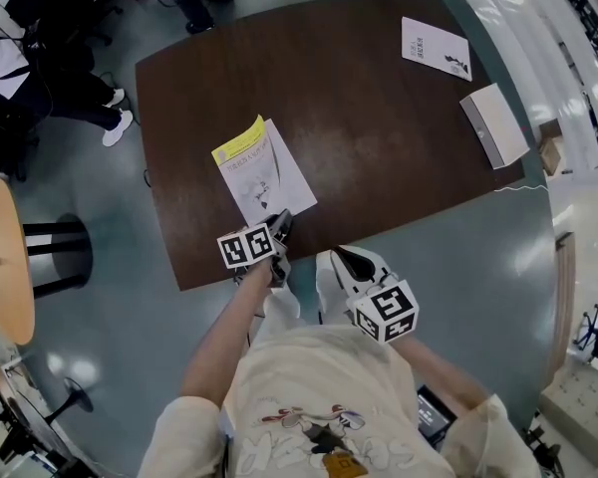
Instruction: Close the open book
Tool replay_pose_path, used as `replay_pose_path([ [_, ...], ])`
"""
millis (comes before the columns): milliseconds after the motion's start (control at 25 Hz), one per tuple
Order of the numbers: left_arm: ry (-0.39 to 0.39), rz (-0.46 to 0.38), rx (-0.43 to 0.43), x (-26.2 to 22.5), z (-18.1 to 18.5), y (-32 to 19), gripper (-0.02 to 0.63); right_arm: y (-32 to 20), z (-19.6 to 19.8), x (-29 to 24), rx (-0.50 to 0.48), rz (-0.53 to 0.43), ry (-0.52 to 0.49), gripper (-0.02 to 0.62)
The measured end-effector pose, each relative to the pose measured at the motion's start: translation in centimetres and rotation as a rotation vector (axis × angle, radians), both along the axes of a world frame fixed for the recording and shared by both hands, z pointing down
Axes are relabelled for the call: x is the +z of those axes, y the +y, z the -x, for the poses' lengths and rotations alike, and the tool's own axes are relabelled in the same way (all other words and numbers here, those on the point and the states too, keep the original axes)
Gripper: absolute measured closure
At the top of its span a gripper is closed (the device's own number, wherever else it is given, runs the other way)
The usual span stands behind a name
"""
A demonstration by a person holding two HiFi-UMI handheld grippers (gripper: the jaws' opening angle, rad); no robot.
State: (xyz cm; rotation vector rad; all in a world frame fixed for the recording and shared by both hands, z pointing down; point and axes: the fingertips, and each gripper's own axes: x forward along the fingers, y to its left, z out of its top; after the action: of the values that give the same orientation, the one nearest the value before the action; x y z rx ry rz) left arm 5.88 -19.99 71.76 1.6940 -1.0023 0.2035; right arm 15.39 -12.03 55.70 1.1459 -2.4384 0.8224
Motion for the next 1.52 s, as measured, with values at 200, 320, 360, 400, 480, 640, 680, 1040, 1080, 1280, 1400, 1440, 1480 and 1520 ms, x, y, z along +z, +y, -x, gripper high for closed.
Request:
replay_pose_path([
  [200,0.003,0.000,0.023,0.3,-0.9,0.0,0.533,-0.2,-0.9,-0.1,0.011,-0.004,-0.001,0.592],
  [320,0.029,-0.017,0.025,-0.2,-1.2,0.0,0.509,-0.1,-1.1,-0.2,0.009,-0.005,-0.002,0.592],
  [360,0.041,-0.022,0.025,-0.4,-1.2,0.1,0.508,0.0,-1.2,-0.3,0.007,-0.005,-0.001,0.592],
  [400,0.055,-0.023,0.022,-0.7,-1.2,0.1,0.502,0.0,-1.1,-0.4,0.006,-0.006,-0.001,0.592],
  [480,0.084,-0.020,0.006,-1.1,-1.1,0.2,0.502,0.1,-1.0,-0.5,0.005,-0.009,-0.004,0.592],
  [640,0.100,-0.040,0.011,-2.0,-0.9,0.3,0.499,0.4,-0.4,-0.9,0.000,-0.019,-0.011,0.592],
  [680,0.105,-0.048,0.016,-2.3,-0.9,0.3,0.493,0.5,-0.3,-1.0,-0.003,-0.022,-0.012,0.592],
  [1040,0.211,-0.113,-0.018,-6.4,-0.5,0.8,0.451,1.5,0.9,-1.8,-0.023,-0.042,-0.022,0.592],
  [1080,0.222,-0.120,-0.025,-7.0,-0.4,0.9,0.451,1.5,1.1,-1.9,-0.025,-0.045,-0.024,0.592],
  [1280,0.275,-0.177,-0.083,-10.9,1.1,1.9,0.451,1.6,2.4,-2.6,-0.053,-0.067,-0.024,0.592],
  [1400,0.262,-0.213,-0.077,-12.9,1.8,3.2,0.453,1.3,2.9,-3.1,-0.059,-0.081,-0.028,0.592],
  [1440,0.251,-0.224,-0.082,-13.5,2.1,3.6,0.461,1.1,3.0,-3.3,-0.061,-0.086,-0.028,0.592],
  [1480,0.240,-0.239,-0.089,-14.2,2.5,3.9,0.475,1.0,3.1,-3.4,-0.063,-0.092,-0.028,0.592],
  [1520,0.228,-0.258,-0.094,-14.9,2.9,4.3,0.494,0.8,3.2,-3.5,-0.064,-0.097,-0.028,0.592],
])
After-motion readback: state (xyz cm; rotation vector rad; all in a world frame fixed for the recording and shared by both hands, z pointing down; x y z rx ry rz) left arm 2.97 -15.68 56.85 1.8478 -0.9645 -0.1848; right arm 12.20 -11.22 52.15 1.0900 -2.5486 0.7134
